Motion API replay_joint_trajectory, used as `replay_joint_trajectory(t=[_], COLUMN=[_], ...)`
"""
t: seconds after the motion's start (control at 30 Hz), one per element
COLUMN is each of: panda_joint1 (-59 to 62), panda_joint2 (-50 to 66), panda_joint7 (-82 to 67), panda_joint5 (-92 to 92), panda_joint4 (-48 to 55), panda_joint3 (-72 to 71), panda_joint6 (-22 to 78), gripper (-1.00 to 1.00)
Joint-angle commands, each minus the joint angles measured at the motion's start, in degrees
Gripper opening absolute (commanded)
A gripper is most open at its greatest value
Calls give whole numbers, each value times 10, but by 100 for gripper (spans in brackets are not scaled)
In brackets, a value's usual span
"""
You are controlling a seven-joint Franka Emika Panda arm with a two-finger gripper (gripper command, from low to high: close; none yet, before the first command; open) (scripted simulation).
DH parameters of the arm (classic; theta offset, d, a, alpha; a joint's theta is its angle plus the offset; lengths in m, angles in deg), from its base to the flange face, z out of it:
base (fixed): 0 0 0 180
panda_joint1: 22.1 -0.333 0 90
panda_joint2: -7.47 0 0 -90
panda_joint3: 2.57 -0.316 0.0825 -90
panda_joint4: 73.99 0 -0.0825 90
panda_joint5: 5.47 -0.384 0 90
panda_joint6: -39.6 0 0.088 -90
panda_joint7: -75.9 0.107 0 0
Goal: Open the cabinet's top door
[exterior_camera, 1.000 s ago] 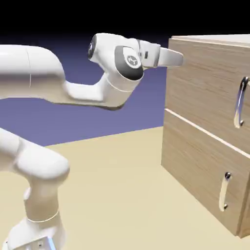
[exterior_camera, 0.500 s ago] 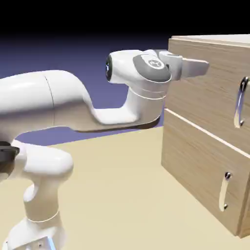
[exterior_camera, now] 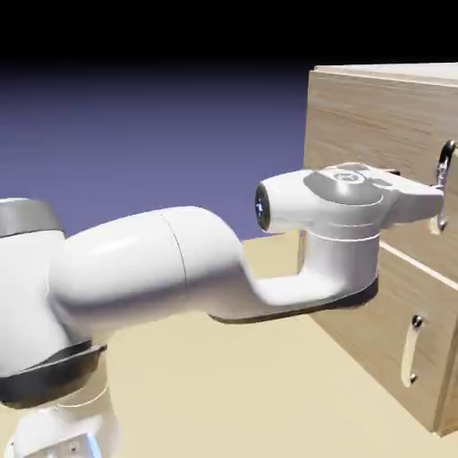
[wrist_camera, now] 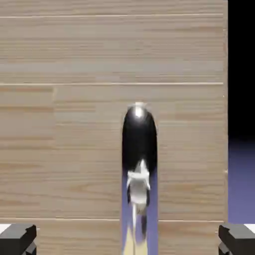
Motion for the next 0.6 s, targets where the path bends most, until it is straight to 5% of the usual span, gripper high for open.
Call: replay_joint_trajectory(t=[0.0,0.13,0.17,0.57], panda_joint1=[-21,-97,-97,92], panda_joint2=[3,12,12,47], panda_joint7=[-1,-2,-2,88], panda_joint5=[1,3,3,14], panda_joint4=[18,84,84,-106], panda_joint3=[9,43,43,-65], panda_joint6=[1,4,4,123], gripper=[100,100,-100,-100])
